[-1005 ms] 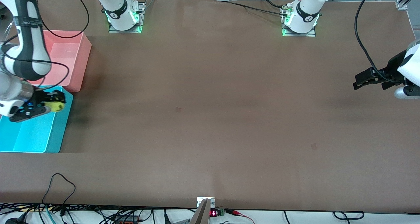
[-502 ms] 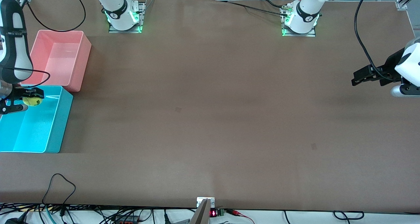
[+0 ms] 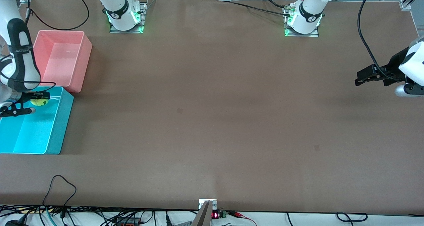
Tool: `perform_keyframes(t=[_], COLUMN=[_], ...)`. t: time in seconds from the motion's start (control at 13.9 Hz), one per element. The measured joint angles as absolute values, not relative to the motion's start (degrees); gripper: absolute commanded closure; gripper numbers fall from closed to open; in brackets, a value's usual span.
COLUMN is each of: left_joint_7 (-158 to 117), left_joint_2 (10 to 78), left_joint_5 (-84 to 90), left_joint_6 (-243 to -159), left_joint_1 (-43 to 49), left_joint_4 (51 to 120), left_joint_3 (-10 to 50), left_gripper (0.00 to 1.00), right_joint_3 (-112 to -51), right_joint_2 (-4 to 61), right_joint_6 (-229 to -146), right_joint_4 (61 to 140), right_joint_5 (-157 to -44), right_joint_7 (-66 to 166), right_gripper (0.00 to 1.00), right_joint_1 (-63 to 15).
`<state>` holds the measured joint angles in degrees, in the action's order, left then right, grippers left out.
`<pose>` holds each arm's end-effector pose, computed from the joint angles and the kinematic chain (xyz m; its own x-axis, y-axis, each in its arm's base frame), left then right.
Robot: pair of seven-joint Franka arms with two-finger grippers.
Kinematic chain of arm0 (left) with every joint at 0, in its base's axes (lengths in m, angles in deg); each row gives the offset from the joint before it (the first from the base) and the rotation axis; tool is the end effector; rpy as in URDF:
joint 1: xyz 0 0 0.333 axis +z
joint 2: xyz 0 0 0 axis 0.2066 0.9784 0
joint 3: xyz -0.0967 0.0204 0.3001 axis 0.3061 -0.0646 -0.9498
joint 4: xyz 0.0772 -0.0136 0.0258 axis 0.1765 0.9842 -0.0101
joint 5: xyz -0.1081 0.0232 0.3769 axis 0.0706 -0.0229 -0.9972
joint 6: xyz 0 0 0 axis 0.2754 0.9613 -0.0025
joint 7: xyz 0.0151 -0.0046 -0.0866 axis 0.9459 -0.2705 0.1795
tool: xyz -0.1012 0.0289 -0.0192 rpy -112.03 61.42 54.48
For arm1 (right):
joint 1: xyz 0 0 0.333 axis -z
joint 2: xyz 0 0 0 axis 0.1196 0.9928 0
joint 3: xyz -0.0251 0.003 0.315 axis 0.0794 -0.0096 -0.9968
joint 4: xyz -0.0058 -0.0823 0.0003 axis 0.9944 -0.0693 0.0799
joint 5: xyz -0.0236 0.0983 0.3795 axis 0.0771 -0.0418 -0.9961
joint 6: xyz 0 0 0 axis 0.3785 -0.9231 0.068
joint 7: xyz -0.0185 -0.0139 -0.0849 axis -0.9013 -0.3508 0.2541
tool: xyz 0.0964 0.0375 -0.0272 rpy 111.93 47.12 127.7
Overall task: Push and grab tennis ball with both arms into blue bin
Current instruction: 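Lower the ball into the cyan bin and open the right gripper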
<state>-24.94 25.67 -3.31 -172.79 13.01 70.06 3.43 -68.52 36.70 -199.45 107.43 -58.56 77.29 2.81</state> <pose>0.5918 -0.0090 0.5972 0.9986 0.0254 -0.0475 0.0276 -0.9986 0.0460 0.5568 -0.2904 0.2245 0.9545 0.1455 -0.2604 0.1776 -0.9786 0.1041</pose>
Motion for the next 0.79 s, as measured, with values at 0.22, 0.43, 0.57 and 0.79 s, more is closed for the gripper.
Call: perform_keyframes(t=[0.22, 0.43, 0.57, 0.79], left_joint_7=[-24.9, -24.9, -24.9, -24.9], left_joint_2=[25.7, 25.7, 25.7, 25.7], left_joint_5=[-3.3, -3.3, -3.3, -3.3], left_joint_6=[-172.8, -172.8, -172.8, -172.8], left_joint_1=[13.3, 13.4, 13.4, 13.4], left_joint_4=[70.1, 70.1, 70.1, 70.1], left_joint_3=[3.4, 3.4, 3.4, 3.5], left_gripper=[0.0, 0.0, 0.0, 0.0], right_joint_3=[-68.5, -68.5, -68.6, -68.9], right_joint_2=[38.9, 39.2, 39.2, 39.2], right_joint_6=[-202.0, -202.1, -202.2, -202.2], right_joint_4=[107.4, 107.3, 107.2, 106.8], right_joint_5=[-58.6, -58.6, -58.6, -58.6], right_joint_7=[77.3, 77.3, 77.3, 77.3], right_gripper=[0.6, 0.19, 0.0, 0.0], right_joint_1=[3.6, 3.6, 3.6, 3.6])
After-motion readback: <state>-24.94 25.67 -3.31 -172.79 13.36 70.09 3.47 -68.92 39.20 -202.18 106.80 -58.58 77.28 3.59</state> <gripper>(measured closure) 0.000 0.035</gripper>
